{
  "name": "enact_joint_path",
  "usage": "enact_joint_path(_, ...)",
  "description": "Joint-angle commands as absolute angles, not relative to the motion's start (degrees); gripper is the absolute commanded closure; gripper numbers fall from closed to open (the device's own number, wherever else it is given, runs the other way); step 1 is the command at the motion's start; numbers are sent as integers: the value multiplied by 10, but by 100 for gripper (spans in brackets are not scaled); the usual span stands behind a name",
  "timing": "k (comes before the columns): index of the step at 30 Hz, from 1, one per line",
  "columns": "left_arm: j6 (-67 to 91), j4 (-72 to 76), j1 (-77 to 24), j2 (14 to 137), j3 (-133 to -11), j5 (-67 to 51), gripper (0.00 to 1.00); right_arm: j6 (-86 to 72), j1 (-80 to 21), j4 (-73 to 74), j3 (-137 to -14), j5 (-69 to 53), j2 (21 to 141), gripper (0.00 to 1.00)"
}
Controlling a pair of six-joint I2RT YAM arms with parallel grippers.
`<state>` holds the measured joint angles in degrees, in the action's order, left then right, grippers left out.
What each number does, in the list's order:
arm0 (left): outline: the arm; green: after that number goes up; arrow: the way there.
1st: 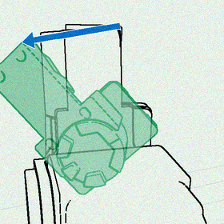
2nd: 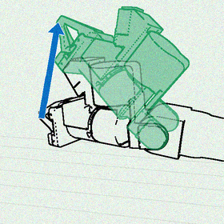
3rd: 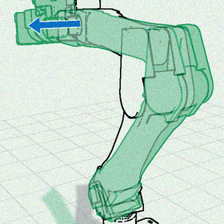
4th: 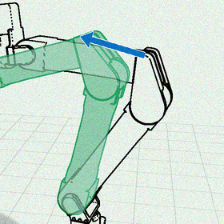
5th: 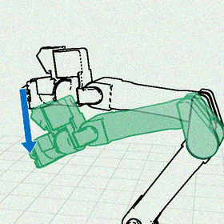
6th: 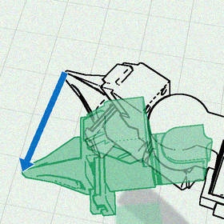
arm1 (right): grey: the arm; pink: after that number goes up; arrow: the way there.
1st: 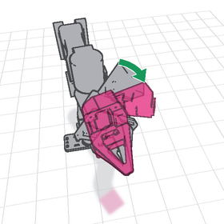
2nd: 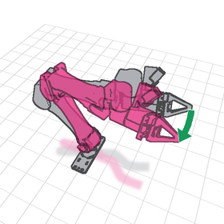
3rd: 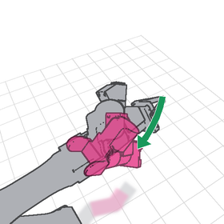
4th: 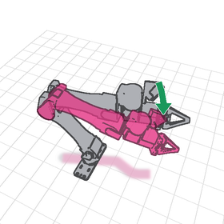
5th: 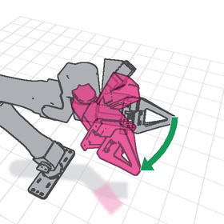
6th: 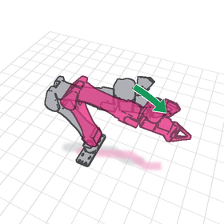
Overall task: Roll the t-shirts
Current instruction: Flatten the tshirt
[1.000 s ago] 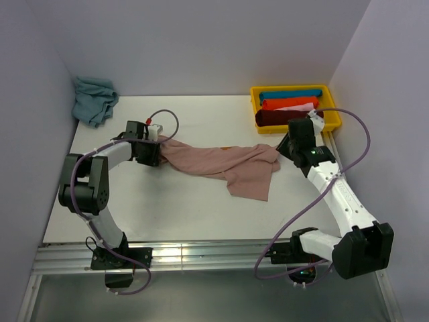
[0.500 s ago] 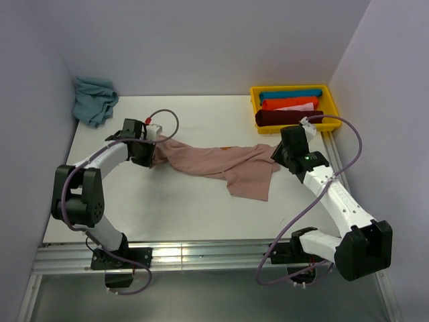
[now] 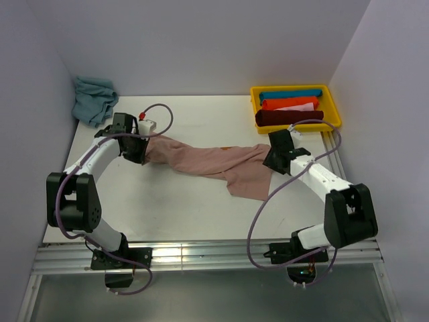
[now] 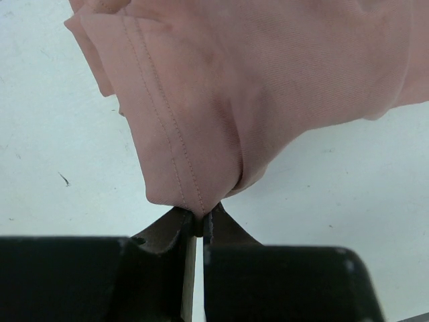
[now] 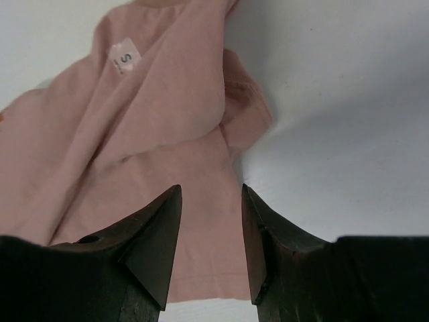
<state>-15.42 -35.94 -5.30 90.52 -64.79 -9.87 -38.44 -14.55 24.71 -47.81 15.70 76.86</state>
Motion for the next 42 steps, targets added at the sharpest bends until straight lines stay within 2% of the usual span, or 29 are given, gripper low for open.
enact_joint_path(1,-168,-376,-44,902,-684,-118,93,-369,-137,211,-509,152,808,52)
enact_joint_path(14,-180,-390,-25,913,-709,-125,92,-344,-101,147,-537,140,893,49)
enact_joint_path(34,-178,-396,-23,931,-726,-126,92,-332,-99,38,-525,131,924,50)
enact_joint_path(42,-178,-398,-23,933,-729,-124,92,-336,-96,33,-513,127,904,56)
